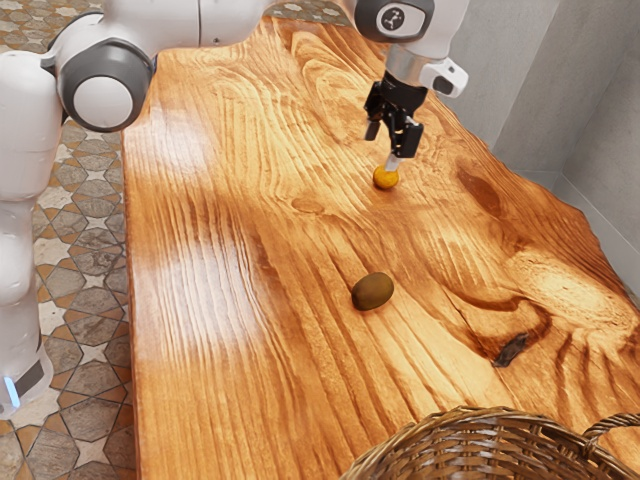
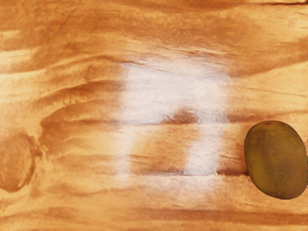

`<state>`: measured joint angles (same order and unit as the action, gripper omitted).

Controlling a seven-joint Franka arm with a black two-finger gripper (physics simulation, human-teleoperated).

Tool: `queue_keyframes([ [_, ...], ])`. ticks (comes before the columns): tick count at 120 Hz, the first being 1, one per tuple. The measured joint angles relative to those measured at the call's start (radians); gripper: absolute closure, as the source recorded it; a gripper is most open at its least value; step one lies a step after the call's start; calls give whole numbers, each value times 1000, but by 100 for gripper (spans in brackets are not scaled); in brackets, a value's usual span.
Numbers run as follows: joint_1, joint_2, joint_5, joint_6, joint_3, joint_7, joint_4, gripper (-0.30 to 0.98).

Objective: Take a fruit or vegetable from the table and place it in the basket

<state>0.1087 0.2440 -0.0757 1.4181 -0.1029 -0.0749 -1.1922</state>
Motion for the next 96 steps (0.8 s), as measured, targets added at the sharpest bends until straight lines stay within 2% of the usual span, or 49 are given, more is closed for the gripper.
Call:
queue_keyframes([
  [73,1,-16,37,40,-1,66,-8,0],
  [96,-4,-159,29,136,-80,67,-303,0],
])
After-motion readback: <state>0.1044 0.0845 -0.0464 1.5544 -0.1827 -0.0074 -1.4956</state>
